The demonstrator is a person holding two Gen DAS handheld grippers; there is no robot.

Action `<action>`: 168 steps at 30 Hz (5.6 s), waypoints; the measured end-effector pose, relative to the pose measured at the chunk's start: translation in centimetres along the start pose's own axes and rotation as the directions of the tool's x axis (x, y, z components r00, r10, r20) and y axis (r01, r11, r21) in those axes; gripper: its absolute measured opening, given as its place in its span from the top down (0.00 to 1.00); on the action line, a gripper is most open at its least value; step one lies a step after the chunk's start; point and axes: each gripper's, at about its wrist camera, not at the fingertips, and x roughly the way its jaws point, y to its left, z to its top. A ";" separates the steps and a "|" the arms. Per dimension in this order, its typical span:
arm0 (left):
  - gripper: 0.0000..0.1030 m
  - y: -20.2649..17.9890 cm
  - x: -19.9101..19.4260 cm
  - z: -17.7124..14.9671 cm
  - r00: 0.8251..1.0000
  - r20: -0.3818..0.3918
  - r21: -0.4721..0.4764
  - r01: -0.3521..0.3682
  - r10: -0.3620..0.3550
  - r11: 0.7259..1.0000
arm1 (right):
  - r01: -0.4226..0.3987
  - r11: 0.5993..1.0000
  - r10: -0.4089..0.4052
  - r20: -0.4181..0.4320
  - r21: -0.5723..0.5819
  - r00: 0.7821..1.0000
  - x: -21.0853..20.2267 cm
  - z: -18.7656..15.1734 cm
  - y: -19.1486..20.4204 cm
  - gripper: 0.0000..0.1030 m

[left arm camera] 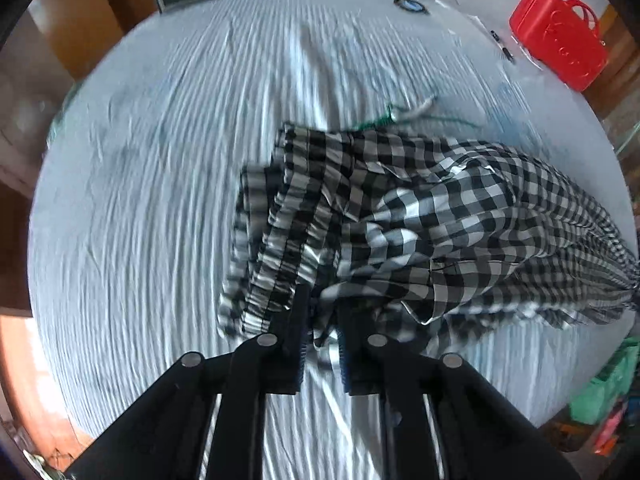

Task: Fold clothes

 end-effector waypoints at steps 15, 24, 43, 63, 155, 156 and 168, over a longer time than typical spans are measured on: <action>0.28 3.2 -1.9 4.2 0.993 0.115 -0.115 -0.010 0.023 0.993 | 0.002 0.999 -0.007 0.164 0.034 0.987 -5.1 3.1 -2.3 0.24; 0.28 0.8 4.6 5.0 0.998 0.023 -0.049 -0.049 0.050 0.998 | 0.050 0.998 -0.046 0.113 -0.033 0.993 0.5 5.9 -0.7 0.10; 0.60 3.4 -4.9 7.5 0.956 0.264 -0.195 -0.079 0.130 0.978 | 0.279 0.908 -0.160 0.358 -0.312 0.920 -3.2 7.2 14.5 0.77; 0.20 12.1 0.7 13.4 0.982 0.125 -0.319 -0.096 0.142 0.943 | 0.020 0.983 0.027 0.255 -0.180 0.967 1.4 16.1 19.8 0.21; 0.08 -7.2 0.9 13.2 0.986 0.151 0.155 0.042 -0.066 0.987 | -0.231 0.725 0.267 -0.044 -0.649 0.963 8.1 0.8 40.2 0.36; 0.08 -6.0 1.1 13.3 0.987 0.156 0.119 0.023 -0.041 0.993 | -0.220 0.722 0.272 -0.024 -0.656 0.962 7.4 0.7 40.6 0.36; 0.08 -5.3 3.8 14.2 0.989 0.145 0.022 -0.019 0.016 1.000 | -0.059 0.806 0.157 0.116 -0.589 0.981 9.1 3.3 41.4 0.69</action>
